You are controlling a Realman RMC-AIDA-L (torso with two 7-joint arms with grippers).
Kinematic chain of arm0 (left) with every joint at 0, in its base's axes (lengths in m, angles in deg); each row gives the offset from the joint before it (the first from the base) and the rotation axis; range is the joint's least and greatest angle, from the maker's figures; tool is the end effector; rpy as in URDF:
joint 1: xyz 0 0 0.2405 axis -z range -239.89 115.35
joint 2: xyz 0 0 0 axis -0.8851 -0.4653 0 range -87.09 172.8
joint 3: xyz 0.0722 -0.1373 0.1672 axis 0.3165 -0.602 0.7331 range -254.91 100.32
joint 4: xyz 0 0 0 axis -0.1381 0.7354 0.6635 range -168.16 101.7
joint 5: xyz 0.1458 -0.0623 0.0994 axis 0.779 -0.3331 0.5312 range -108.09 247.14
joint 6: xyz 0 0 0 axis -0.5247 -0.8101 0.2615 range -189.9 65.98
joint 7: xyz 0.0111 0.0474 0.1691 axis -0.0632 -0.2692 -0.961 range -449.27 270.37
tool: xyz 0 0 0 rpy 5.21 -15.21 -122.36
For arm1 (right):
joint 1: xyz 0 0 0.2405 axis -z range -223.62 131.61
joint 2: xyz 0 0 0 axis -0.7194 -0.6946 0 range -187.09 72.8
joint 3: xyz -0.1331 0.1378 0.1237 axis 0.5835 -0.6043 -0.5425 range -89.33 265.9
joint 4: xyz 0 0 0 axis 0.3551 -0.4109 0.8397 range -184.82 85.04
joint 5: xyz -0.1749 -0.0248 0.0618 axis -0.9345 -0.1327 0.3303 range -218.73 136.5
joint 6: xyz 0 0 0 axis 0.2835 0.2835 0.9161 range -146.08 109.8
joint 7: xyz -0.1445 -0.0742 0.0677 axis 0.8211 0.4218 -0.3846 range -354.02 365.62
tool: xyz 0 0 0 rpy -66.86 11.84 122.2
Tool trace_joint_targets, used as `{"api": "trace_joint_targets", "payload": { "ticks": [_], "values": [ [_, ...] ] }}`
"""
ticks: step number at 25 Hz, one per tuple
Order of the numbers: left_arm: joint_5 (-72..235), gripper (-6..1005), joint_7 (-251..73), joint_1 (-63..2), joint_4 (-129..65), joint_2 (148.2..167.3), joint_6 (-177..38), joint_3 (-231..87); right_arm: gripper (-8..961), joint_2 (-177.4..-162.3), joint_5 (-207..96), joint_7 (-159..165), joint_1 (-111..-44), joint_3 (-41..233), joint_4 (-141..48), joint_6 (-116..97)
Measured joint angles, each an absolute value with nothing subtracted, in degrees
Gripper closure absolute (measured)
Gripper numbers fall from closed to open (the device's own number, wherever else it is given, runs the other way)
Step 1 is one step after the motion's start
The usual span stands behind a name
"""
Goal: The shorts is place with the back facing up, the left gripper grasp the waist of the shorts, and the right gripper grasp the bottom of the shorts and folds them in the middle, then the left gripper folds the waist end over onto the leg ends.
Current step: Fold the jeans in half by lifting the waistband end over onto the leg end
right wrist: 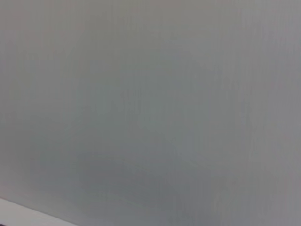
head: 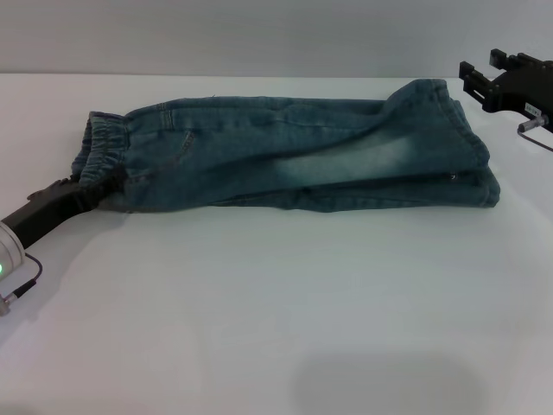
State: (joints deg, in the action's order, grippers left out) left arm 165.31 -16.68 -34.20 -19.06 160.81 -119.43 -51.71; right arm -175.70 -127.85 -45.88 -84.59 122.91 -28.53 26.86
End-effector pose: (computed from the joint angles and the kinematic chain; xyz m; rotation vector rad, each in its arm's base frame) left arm -0.3138 0.3449 -0.0091 -1.8811 -1.2084 -0.7541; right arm 0.2583 0.4241 0.0188 -1.9788 0.6062 0.4878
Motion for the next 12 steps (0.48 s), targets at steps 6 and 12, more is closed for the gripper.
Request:
{"api": "trace_joint_targets", "payload": {
  "ticks": [6, 12],
  "values": [
    [165.2, 299, -16.4, -34.1, -19.2, 160.87, -119.4, -51.7, 459, -175.7, -127.9, -45.9, -84.6, 122.8, -28.5, 26.9],
    [165.4, 340, -17.8, -34.2, -19.5, 160.88, -119.4, -51.7, 459, -175.7, -127.9, -45.9, -84.4, 122.8, -28.4, 26.9]
  ]
}}
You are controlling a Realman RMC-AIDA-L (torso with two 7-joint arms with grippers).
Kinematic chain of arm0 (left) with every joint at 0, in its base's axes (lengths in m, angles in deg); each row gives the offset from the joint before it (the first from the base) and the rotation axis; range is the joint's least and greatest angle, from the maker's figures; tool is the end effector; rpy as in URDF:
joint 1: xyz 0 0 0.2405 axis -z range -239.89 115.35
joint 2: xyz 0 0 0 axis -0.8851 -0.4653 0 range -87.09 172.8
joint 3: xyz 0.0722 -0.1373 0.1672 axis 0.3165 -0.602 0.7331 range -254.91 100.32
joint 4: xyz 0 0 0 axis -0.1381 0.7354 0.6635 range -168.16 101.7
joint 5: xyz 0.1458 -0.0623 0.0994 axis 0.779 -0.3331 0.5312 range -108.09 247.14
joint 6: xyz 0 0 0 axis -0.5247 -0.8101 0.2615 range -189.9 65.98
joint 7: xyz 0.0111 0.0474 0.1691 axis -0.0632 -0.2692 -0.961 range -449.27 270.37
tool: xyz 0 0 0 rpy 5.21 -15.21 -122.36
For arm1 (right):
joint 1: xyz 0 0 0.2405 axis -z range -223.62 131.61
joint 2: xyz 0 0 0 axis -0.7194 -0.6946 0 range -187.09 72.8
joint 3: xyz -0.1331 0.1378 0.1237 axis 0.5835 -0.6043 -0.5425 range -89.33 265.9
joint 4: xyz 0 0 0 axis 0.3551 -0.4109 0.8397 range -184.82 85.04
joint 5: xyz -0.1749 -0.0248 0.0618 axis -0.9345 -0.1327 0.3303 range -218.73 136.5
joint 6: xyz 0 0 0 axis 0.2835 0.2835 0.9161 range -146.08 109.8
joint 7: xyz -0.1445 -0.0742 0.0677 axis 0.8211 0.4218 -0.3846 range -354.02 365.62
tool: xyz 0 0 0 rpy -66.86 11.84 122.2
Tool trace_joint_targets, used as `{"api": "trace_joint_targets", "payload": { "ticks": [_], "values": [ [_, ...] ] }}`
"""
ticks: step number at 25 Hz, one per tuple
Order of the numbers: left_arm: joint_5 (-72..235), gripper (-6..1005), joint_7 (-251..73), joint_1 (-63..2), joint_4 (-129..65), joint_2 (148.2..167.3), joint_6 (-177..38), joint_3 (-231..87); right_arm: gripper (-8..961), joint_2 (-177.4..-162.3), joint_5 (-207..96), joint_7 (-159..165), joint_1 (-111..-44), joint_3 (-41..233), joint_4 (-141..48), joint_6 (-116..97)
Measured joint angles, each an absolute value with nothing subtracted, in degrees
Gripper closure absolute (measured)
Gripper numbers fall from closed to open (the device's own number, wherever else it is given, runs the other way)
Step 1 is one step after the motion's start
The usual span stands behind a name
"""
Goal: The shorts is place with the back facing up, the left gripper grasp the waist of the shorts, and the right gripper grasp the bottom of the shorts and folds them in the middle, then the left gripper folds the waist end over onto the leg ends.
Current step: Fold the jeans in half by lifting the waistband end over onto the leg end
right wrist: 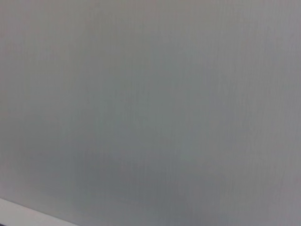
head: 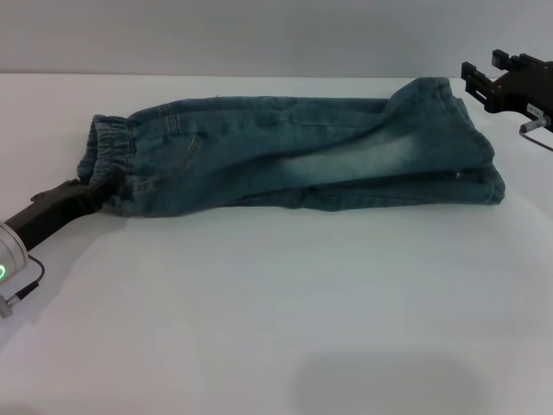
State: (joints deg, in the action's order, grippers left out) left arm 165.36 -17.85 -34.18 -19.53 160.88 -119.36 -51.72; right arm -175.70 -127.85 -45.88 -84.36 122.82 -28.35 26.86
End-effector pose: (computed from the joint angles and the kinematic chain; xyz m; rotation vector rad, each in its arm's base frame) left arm -0.3136 0.3437 -0.0117 -1.8920 -1.1976 -0.7443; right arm 0.2599 0.4235 0.0199 -1.9744 0.6077 0.4859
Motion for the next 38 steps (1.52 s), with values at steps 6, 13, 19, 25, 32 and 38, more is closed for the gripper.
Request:
{"api": "trace_joint_targets", "payload": {
  "ticks": [6, 13, 19, 25, 32, 38],
  "values": [
    [165.1, 552, -19.6, -34.3, -19.7, 160.88, -119.8, -51.9, 460, -175.7, -127.9, -45.9, -84.2, 122.8, -28.2, 26.9],
    [165.1, 940, -20.4, -34.3, -19.7, 160.79, -120.5, -51.3, 459, -175.7, -127.9, -45.9, -84.1, 122.8, -28.2, 26.9],
    [164.4, 946, -21.6, -34.2, -19.7, 160.81, -120.7, -51.4, 459, -175.7, -127.9, -45.9, -84.1, 122.8, -28.2, 26.9],
    [164.4, 952, -21.7, -34.2, -19.4, 160.78, -120.5, -51.1, 459, -175.71, -127.9, -45.9, -84.1, 122.8, -28.2, 26.8],
    [164.5, 951, -21.8, -34.1, -19.3, 160.64, -120.3, -51.1, 460, -175.7, -127.9, -45.9, -84.4, 122.8, -28.3, 26.6],
    [164.4, 952, -21.8, -34.1, -18.8, 160.61, -120.9, -51.2, 460, -175.74, -127.9, -45.9, -84.5, 123.1, -28.5, 26.6]
  ]
}}
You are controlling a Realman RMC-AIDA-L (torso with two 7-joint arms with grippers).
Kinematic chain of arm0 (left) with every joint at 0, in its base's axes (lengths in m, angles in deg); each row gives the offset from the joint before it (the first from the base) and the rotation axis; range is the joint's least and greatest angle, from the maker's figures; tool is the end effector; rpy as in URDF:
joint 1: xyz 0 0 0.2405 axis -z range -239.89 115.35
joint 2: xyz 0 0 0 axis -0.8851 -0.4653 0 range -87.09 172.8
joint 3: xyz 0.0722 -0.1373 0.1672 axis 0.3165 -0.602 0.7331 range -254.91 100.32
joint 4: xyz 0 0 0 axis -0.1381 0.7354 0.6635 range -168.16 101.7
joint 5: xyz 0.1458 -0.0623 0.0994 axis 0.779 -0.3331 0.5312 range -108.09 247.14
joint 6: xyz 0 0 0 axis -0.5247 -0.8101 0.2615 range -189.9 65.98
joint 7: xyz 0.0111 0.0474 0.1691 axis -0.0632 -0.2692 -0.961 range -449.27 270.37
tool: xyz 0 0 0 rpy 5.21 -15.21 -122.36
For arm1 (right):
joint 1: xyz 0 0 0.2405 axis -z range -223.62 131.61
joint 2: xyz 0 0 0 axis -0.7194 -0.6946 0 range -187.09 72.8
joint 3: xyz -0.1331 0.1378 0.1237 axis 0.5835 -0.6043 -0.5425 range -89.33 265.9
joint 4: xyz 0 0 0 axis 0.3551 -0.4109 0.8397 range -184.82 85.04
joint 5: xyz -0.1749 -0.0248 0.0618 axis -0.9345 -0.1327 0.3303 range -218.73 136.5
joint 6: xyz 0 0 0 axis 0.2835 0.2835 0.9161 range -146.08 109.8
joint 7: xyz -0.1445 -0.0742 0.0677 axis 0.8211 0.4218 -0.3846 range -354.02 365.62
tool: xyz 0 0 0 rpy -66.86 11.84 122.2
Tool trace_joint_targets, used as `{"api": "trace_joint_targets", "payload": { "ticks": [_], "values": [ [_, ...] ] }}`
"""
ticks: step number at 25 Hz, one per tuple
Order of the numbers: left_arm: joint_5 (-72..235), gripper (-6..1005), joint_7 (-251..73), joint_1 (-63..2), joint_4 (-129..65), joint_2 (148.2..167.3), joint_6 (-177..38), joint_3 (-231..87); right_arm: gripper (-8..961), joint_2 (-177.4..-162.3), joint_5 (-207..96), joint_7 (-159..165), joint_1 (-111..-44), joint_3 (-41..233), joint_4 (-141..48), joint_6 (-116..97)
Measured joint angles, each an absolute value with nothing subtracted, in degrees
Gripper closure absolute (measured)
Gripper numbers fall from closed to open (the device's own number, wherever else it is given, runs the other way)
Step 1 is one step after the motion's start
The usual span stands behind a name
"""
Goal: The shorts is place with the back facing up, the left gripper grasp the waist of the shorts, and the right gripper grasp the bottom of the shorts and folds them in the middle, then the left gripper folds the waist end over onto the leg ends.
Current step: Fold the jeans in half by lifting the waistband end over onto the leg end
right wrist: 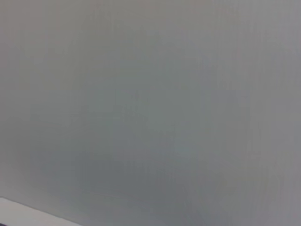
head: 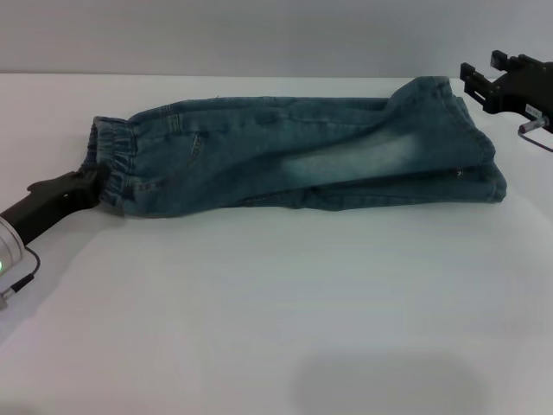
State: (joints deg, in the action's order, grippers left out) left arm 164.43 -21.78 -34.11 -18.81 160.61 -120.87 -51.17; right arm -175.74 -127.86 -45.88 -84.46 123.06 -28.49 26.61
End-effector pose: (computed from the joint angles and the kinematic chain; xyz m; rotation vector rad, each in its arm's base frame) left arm -0.3089 0.3466 -0.0060 -1.9308 -1.0977 -0.7344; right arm 0.2596 0.4236 0.0184 -1.9781 0.6087 0.4817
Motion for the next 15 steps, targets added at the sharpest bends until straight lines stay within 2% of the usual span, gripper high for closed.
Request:
{"api": "trace_joint_targets", "payload": {
  "ticks": [15],
  "values": [
    [164.3, 952, -21.1, -29.3, -17.2, 160.52, -127.9, -51.4, 459, -175.9, -127.9, -45.9, -85.6, 123.4, -30.6, 26.8]
  ]
}}
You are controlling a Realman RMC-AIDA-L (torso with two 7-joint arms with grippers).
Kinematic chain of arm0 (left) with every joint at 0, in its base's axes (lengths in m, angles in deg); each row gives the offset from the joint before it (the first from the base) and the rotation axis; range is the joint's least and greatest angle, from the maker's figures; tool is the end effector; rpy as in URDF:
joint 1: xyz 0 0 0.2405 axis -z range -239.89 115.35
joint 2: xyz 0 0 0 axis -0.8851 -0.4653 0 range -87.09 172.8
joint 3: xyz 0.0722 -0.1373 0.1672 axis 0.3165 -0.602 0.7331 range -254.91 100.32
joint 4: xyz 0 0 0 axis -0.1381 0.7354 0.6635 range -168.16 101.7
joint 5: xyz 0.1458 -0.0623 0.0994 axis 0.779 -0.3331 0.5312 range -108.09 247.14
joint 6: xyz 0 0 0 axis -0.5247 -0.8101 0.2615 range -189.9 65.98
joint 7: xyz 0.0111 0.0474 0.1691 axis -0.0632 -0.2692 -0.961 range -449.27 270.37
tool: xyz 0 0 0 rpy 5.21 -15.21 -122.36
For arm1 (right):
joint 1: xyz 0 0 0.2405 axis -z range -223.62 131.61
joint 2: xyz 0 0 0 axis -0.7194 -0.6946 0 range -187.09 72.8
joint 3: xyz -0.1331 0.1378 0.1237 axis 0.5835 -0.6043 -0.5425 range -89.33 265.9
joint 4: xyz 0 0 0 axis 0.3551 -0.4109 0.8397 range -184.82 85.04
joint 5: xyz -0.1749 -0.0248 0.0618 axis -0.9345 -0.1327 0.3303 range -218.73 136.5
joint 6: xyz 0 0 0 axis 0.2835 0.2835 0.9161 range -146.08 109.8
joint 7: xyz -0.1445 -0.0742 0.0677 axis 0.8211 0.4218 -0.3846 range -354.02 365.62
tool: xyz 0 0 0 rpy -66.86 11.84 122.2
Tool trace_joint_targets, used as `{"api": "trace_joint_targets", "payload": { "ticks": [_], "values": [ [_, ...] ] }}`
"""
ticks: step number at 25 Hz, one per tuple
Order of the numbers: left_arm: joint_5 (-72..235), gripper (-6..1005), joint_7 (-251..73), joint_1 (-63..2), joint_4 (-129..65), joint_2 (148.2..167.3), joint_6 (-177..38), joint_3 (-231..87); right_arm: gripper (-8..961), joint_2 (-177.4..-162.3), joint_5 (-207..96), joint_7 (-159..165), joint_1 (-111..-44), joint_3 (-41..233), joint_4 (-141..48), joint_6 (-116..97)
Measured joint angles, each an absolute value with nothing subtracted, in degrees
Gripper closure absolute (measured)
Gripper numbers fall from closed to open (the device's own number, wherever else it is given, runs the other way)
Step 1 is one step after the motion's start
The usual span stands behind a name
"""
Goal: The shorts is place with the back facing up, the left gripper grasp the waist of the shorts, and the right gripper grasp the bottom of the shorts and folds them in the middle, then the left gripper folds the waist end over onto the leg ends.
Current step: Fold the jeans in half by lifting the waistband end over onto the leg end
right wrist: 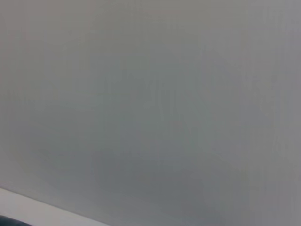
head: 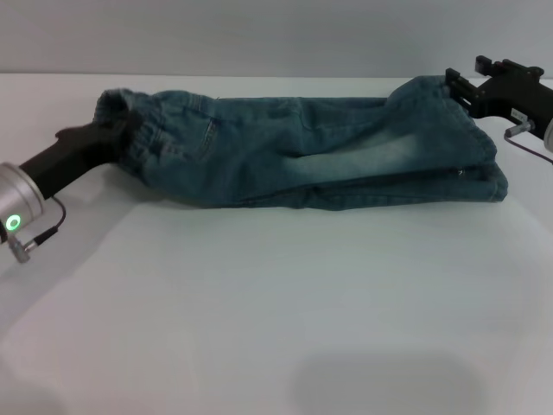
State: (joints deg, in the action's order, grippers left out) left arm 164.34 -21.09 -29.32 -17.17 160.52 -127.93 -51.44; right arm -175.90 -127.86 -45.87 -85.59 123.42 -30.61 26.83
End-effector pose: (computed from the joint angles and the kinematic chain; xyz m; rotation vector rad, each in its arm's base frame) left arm -0.2582 0.3696 0.0023 -2.0400 -0.9504 -0.8983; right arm 0.2532 0.4228 0.0063 -2.0109 0.6242 0.4966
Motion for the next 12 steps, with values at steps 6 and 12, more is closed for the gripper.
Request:
{"api": "trace_joint_targets", "payload": {
  "ticks": [6, 12],
  "values": [
    [164.3, 952, -19.5, -27.9, -15.7, 160.59, -129.4, -51.2, 459, -175.95, -128.2, -45.9, -86.1, 123.5, -31.9, 27.0],
    [164.3, 952, -18.0, -25.9, -14.6, 160.66, -130.8, -51.1, 460, -176.0, -128.2, -45.8, -86.7, 124.4, -33.1, 27.2]
  ]
}}
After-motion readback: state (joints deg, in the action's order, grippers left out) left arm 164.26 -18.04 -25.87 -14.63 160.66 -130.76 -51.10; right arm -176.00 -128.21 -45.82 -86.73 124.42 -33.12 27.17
